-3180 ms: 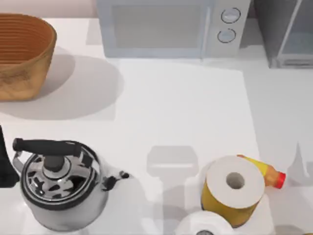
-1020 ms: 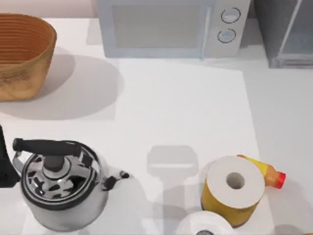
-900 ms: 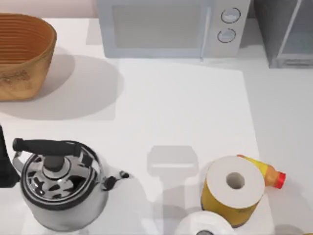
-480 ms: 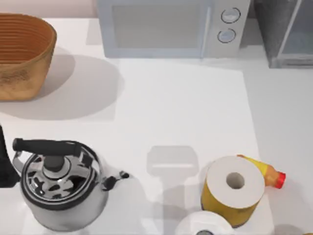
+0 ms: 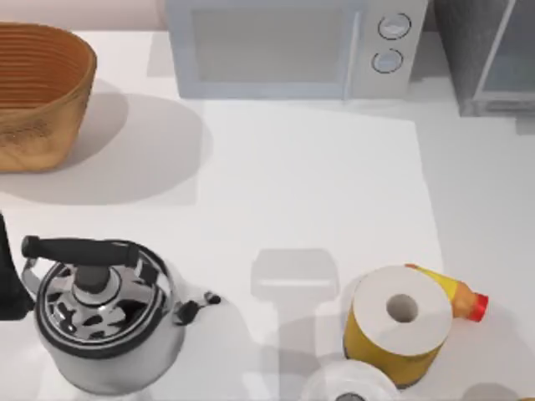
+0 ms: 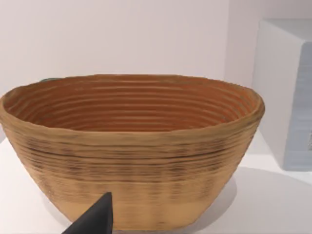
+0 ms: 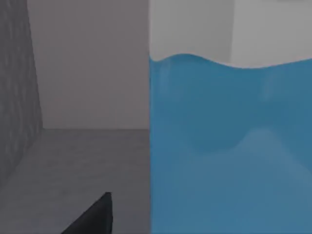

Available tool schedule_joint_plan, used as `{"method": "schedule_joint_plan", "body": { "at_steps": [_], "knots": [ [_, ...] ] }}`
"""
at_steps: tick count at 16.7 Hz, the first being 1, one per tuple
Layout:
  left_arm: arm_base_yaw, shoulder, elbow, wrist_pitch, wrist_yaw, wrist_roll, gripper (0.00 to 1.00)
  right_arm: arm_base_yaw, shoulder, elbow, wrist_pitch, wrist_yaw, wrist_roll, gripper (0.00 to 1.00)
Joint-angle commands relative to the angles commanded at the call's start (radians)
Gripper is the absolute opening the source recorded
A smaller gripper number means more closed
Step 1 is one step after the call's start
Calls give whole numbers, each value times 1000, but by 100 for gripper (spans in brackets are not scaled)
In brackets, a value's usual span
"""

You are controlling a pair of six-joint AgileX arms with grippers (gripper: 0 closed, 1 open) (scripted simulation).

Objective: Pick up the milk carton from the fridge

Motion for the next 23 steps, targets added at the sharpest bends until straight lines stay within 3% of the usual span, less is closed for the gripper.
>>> {"method": "schedule_joint_plan", "body": {
  "at_steps": [5,12,17,23],
  "knots": [
    [0,0,0,0,0,0,100,-2,9,14,-6,-1,0,100],
    [0,0,0,0,0,0,100,27,139,271,-129,29,-1,100],
    [0,0,0,0,0,0,100,31,147,289,-143,32,-1,100],
    [0,0,0,0,0,0,100,31,147,289,-143,32,-1,55]
  ]
}}
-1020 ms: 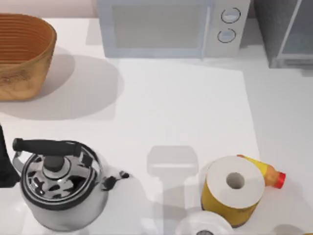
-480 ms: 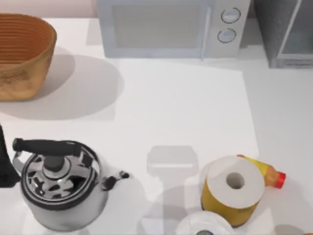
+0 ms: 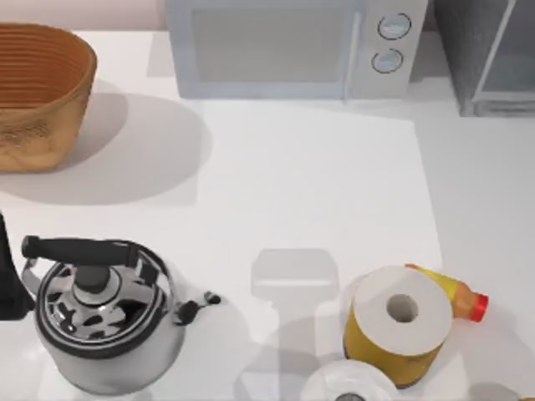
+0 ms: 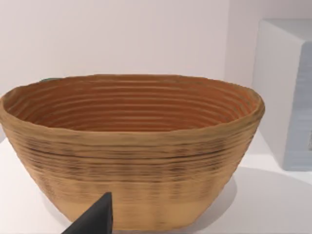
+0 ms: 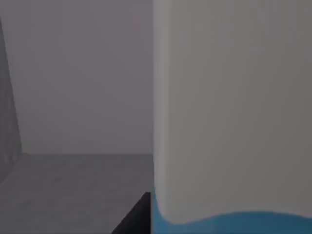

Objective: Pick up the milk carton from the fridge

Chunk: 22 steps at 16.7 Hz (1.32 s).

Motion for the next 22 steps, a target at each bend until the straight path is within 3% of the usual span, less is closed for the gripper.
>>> {"method": "schedule_joint_plan", "body": {
  "at_steps": [7,17,22],
  "knots": [
    [0,0,0,0,0,0,100,0,0,0,0,0,0,2],
    [0,0,0,0,0,0,100,-3,-6,0,-4,-1,1,0],
    [0,0,0,0,0,0,100,-3,-98,21,-128,-1,2,0]
  ]
}}
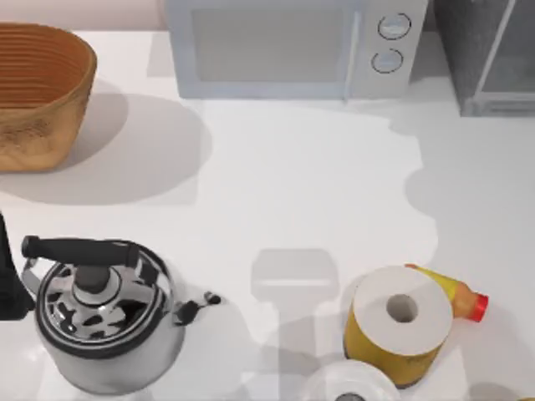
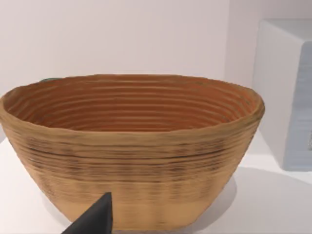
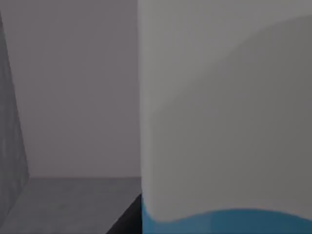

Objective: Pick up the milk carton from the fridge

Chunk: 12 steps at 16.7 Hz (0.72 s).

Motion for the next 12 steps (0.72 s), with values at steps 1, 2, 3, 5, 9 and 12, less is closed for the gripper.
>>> {"method": "schedule_joint_plan", "body": {
  "at_steps": [1,2,3,5,9,12],
  "knots": [
    [0,0,0,0,0,0,100,0,-18,6,-19,0,0,0],
    [0,0,0,0,0,0,100,0,-28,10,-28,-1,1,0],
    [0,0,0,0,0,0,100,0,-29,11,-29,-1,1,0],
    [0,0,0,0,0,0,100,0,-25,7,-27,-1,2,0],
    [0,0,0,0,0,0,100,-11,-78,-66,2,-10,-1,0],
    [0,0,0,0,0,0,100,-29,-164,-211,55,-27,-1,0]
  ]
}}
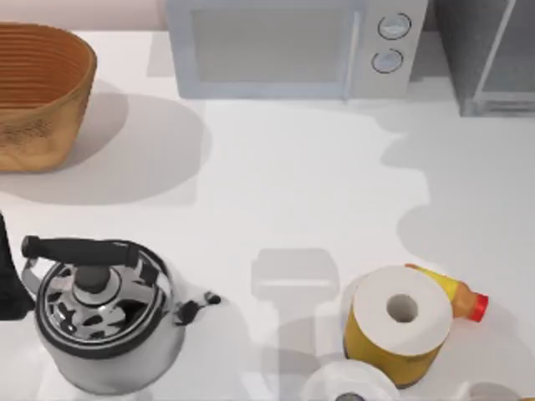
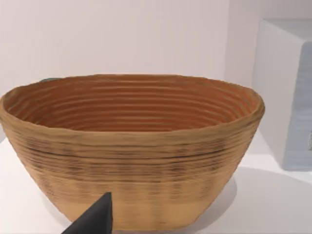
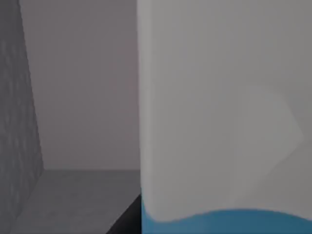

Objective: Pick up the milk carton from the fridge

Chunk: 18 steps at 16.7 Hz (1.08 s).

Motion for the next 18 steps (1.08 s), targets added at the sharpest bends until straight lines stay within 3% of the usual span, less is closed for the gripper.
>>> {"method": "schedule_joint_plan", "body": {
  "at_steps": [5,11,18],
  "knots": [
    [0,0,0,0,0,0,100,-25,-132,-222,83,-32,4,0],
    [0,0,0,0,0,0,100,-23,-141,-239,91,-35,6,0],
    [0,0,0,0,0,0,100,20,-401,-351,-57,5,-1,0]
  ]
}}
